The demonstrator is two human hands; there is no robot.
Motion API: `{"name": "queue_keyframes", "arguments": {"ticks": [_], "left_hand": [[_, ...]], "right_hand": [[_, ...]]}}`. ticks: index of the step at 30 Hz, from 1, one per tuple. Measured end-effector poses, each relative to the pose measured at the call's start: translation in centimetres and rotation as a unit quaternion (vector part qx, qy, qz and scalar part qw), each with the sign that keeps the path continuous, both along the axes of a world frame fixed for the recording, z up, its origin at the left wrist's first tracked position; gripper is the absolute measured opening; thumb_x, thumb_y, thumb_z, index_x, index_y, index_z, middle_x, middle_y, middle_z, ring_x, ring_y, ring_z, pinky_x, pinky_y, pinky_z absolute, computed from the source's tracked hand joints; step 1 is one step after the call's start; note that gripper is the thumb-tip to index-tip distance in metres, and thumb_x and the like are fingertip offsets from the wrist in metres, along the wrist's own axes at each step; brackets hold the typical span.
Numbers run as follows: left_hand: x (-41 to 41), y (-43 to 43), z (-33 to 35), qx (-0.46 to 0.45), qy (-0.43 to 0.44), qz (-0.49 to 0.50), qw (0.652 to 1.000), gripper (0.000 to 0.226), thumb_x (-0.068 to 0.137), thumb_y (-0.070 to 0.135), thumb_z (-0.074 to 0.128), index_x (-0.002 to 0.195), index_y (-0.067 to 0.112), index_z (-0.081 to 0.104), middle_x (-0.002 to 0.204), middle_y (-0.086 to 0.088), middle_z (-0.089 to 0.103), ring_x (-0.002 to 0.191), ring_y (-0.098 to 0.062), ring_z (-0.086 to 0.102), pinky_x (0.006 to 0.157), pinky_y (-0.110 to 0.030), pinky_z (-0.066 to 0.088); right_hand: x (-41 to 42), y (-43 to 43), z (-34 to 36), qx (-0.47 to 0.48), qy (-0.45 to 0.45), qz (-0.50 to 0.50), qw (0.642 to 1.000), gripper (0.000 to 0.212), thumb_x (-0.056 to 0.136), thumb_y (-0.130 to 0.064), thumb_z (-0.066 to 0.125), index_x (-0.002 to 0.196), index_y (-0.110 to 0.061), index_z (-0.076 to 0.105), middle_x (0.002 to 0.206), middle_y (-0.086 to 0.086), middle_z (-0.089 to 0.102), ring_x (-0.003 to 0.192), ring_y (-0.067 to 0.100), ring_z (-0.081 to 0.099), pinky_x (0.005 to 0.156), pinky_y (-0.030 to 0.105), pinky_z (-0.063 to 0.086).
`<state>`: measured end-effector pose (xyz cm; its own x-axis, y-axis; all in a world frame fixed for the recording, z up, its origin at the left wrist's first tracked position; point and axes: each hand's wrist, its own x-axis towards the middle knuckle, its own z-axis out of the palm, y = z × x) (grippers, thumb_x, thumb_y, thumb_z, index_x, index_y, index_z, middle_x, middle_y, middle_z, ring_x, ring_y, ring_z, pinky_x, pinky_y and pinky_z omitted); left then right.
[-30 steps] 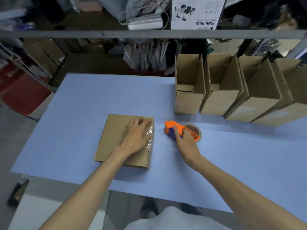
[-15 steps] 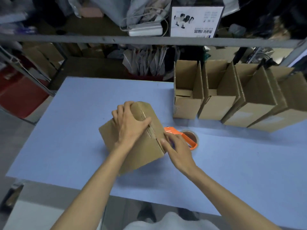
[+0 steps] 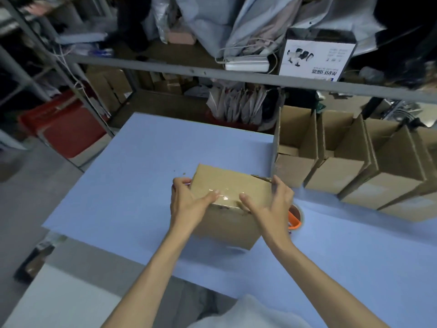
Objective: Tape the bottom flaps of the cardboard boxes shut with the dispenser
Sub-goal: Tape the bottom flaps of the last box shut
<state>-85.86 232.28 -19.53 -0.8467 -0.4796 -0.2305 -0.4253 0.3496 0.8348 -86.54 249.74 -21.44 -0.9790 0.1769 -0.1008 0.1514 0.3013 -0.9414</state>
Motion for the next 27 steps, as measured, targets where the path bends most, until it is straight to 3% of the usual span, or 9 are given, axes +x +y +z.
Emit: {"name": "queue_keyframes", "arguments": {"ticks": [2,4,9,10,14,17,22,24,27], "left_hand": [[0.6,0.8,-0.5,-0.019,-0.006,-0.004,1.0,0.072,0.069,0.04,0.081,0.126,0.024,0.04,0.123,0.003,0.042,0.114,-0.019,0.05,0.094,-0.036,0.043],[0.9,1.2,-0.6,-0.017,-0.021,-0.001,1.0,0.069,0.07,0.04,0.079,0.124,0.026,0.039,0.118,0.003,0.038,0.113,-0.022,0.049,0.095,-0.039,0.043],[1.0,0.3,-0.8,0.009,-0.048,0.007,0.999,0.06,0.071,0.038,0.08,0.11,0.023,0.037,0.114,0.002,0.038,0.104,-0.025,0.052,0.083,-0.035,0.042],[1.0,0.3,-0.9,0.009,-0.049,0.009,0.999,0.058,0.072,0.038,0.079,0.109,0.023,0.037,0.113,0.002,0.038,0.105,-0.026,0.052,0.084,-0.037,0.043],[0.6,0.5,-0.9,-0.012,-0.051,0.015,0.998,0.054,0.072,0.038,0.078,0.105,0.023,0.037,0.11,0.002,0.041,0.106,-0.028,0.051,0.091,-0.044,0.044],[0.4,0.1,-0.8,-0.01,-0.061,0.03,0.998,0.053,0.07,0.039,0.079,0.104,0.025,0.04,0.111,0.004,0.045,0.098,-0.024,0.054,0.088,-0.041,0.045],[0.1,-1.4,-0.5,-0.014,-0.069,0.04,0.997,0.055,0.064,0.051,0.077,0.103,0.032,0.042,0.112,0.006,0.052,0.093,-0.017,0.056,0.077,-0.037,0.041],[0.0,-1.5,-0.6,-0.025,-0.09,0.011,0.996,0.061,0.063,0.061,0.074,0.107,0.032,0.042,0.114,0.008,0.048,0.098,-0.019,0.056,0.083,-0.039,0.044],[-0.3,-1.1,-1.2,-0.048,-0.122,-0.028,0.991,0.071,0.067,0.067,0.07,0.117,0.024,0.042,0.119,0.003,0.045,0.11,-0.024,0.053,0.09,-0.037,0.043]], "right_hand": [[0.2,-1.0,0.3,0.039,-0.052,-0.026,0.998,0.104,0.051,-0.06,0.083,0.137,-0.029,0.033,0.131,-0.009,0.03,0.114,0.004,0.038,0.088,0.02,0.033],[-0.3,-1.4,0.3,0.089,-0.084,-0.018,0.992,0.101,0.047,-0.062,0.081,0.131,-0.03,0.035,0.128,-0.005,0.036,0.112,0.015,0.047,0.082,0.031,0.038],[-1.6,-0.9,-0.2,0.018,-0.069,-0.028,0.997,0.058,0.071,-0.024,0.074,0.12,-0.022,0.045,0.124,-0.001,0.046,0.112,0.022,0.052,0.093,0.04,0.043],[-1.7,-1.0,-0.2,0.028,-0.07,-0.03,0.997,0.058,0.07,-0.03,0.073,0.12,-0.023,0.044,0.122,-0.002,0.046,0.109,0.021,0.052,0.092,0.04,0.044],[-1.3,-2.4,0.2,0.185,-0.096,-0.023,0.978,0.097,0.042,-0.074,0.071,0.117,-0.025,0.036,0.112,-0.003,0.041,0.093,0.022,0.051,0.075,0.035,0.042],[-1.6,-2.4,0.0,0.149,-0.088,-0.024,0.985,0.076,0.06,-0.057,0.077,0.116,-0.023,0.038,0.117,0.0,0.043,0.104,0.027,0.054,0.076,0.034,0.039],[-2.4,-1.0,1.0,0.055,-0.091,0.036,0.994,0.05,0.08,-0.027,0.068,0.124,-0.026,0.046,0.117,-0.001,0.04,0.109,0.024,0.051,0.095,0.04,0.044],[-2.7,-0.4,1.6,0.11,-0.091,0.083,0.986,0.049,0.081,-0.033,0.064,0.127,-0.029,0.048,0.117,0.002,0.04,0.114,0.025,0.048,0.093,0.035,0.041],[-2.1,-0.5,1.8,0.326,0.002,0.128,0.937,0.052,0.085,-0.051,0.059,0.133,-0.032,0.052,0.144,0.013,0.035,0.133,0.032,0.027,0.105,0.042,0.028]]}}
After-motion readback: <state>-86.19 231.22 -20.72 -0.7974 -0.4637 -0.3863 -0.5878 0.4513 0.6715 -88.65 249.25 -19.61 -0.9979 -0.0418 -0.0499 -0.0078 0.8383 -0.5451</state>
